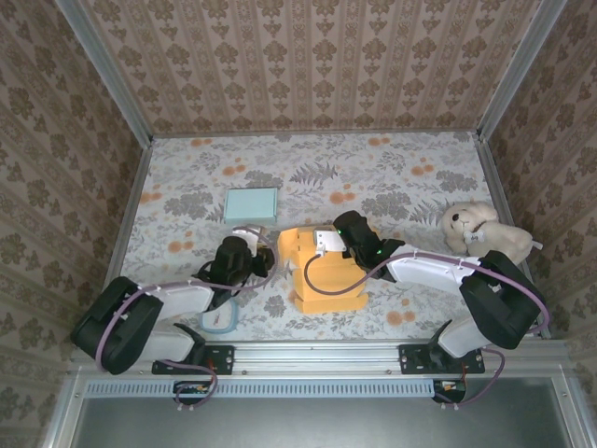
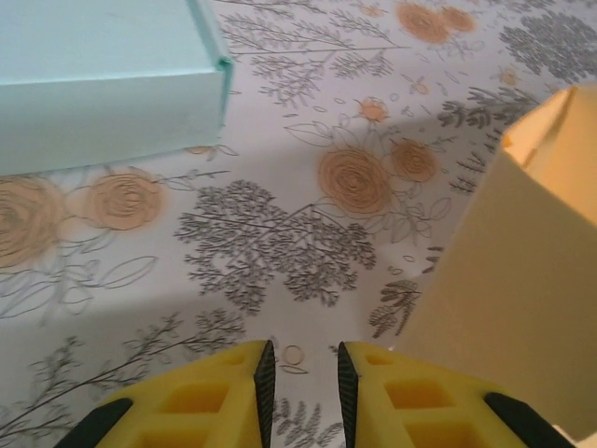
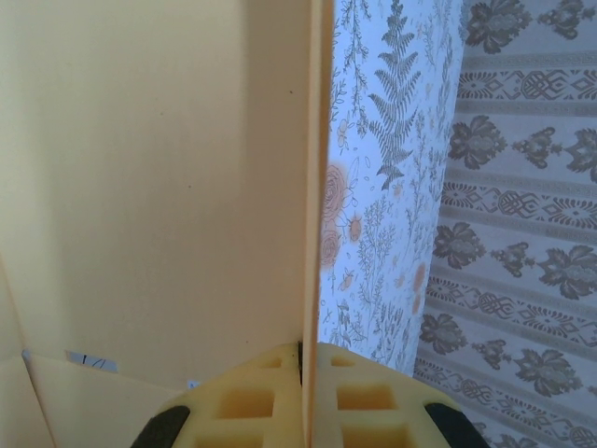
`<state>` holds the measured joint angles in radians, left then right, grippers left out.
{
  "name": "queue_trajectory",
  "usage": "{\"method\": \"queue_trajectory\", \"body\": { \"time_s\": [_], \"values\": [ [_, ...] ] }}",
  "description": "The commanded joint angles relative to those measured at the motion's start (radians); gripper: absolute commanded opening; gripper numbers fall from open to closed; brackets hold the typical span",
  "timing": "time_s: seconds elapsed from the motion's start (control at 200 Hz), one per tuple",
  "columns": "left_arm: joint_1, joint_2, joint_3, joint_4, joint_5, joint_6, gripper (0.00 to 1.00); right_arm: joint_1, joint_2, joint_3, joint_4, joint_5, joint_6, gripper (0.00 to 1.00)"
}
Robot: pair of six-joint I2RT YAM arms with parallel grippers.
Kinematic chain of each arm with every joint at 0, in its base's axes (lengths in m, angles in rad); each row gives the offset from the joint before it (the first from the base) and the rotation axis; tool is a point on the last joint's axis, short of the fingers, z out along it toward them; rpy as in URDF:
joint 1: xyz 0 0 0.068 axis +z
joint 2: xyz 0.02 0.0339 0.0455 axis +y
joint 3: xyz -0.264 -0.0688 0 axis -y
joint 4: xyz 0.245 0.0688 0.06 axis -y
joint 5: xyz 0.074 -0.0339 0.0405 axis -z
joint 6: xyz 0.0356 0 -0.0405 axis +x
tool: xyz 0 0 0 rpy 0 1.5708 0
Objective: Fold the paper box
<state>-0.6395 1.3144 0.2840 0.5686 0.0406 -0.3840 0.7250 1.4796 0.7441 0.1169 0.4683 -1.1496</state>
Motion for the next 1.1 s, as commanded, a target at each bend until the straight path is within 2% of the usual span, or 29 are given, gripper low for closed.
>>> {"method": "queue_trajectory", "body": {
  "time_s": [0.0, 0.63, 0.905, 1.0, 1.095],
  "values": [
    [-0.031, 0.011, 0.037, 0.071, 0.015, 0.011, 0.28, 0.006, 0.009, -0.013, 0.000, 0.020, -0.002, 0.00],
    [-0.134, 0.045, 0.084, 0.083, -0.010, -0.020, 0.29, 0.007, 0.025, -0.005, -0.014, 0.030, 0.013, 0.00],
    [-0.147, 0.060, 0.088, 0.067, -0.021, 0.012, 0.38, 0.008, 0.019, -0.006, -0.022, 0.032, 0.015, 0.00],
    [-0.117, 0.051, 0.058, 0.083, 0.054, 0.045, 0.41, 0.006, 0.015, -0.006, -0.024, 0.030, 0.014, 0.00],
    [-0.027, 0.039, 0.030, 0.097, 0.191, 0.032, 0.45, 0.007, 0.019, -0.006, -0.022, 0.027, 0.016, 0.00]
  ]
}}
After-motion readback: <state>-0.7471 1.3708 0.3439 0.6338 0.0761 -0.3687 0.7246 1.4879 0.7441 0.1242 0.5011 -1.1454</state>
